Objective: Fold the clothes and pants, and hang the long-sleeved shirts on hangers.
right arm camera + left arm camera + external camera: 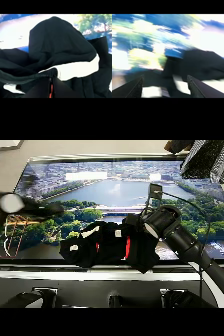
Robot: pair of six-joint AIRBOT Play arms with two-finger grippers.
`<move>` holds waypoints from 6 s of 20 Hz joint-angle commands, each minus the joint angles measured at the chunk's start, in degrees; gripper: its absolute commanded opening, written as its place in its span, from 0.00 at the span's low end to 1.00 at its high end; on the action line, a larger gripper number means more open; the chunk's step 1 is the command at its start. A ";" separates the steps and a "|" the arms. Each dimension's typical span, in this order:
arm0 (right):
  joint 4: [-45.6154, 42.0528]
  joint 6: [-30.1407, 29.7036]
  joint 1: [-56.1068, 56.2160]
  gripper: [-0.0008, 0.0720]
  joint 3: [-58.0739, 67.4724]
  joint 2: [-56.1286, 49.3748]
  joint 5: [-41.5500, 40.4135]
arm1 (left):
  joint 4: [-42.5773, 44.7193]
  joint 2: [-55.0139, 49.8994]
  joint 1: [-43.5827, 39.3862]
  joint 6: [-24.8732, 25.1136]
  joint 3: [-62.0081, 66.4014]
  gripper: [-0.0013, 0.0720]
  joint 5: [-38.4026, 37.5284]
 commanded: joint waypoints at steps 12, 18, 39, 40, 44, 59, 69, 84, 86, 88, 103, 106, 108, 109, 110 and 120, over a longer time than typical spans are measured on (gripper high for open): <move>0.83 -3.96 0.07 0.08 -0.02 -0.04 0.02 | -3.67 5.55 47.71 33.07 -10.43 0.84 1.75; 0.61 -4.87 0.07 0.08 -0.02 -0.07 -0.26 | -6.60 -2.40 55.28 54.64 -11.89 0.84 5.07; -0.15 -5.35 0.07 0.08 -0.02 -1.60 0.04 | -6.71 -20.98 56.15 83.12 -13.35 0.82 11.15; -0.55 -5.35 0.07 0.08 -0.02 -1.60 0.02 | -6.71 -21.42 56.15 83.14 -13.35 0.82 11.28; -0.96 -5.35 0.07 0.08 -0.02 -1.60 0.04 | -6.71 -22.82 56.15 83.12 -13.35 0.82 12.37; -1.07 -5.33 0.07 0.08 -0.02 -1.57 0.09 | -22.12 -16.28 56.13 83.06 -7.02 0.07 11.61; -0.90 -5.33 0.07 0.08 -0.02 -1.60 0.26 | -35.54 0.44 50.12 83.30 -4.85 0.07 18.27; -1.81 -2.34 0.07 0.08 -0.02 -2.56 -0.11 | -45.29 44.63 22.91 79.58 -37.20 0.07 -10.56; -2.12 -2.10 0.07 0.08 -0.02 -2.56 0.07 | -45.24 49.81 21.49 76.24 -39.06 0.07 -12.90; -3.28 -1.31 0.07 0.08 -0.02 -2.56 0.70 | -45.29 53.88 21.40 72.89 -41.68 0.07 -13.07; -7.69 3.04 0.07 0.08 -0.02 -2.54 2.38 | -56.39 38.82 21.38 71.12 -41.16 0.07 15.80; -7.63 3.04 0.07 0.08 -0.02 -2.54 3.15 | -51.74 24.65 21.11 81.42 -28.94 0.07 7.93; -7.58 3.04 0.07 0.08 -0.02 -2.54 3.15 | -44.13 17.68 19.56 87.34 -21.75 0.07 1.70; -7.63 3.04 0.07 0.08 -0.02 -2.54 3.23 | -41.31 15.56 18.51 88.65 -19.54 0.07 -1.73; -7.72 3.06 0.07 0.08 -0.02 -2.54 3.39 | -39.47 14.45 17.38 90.03 -18.58 0.07 -4.74; -11.39 6.47 0.07 0.08 -0.02 -3.50 5.07 | -34.16 26.64 13.29 86.40 -26.88 0.07 -16.65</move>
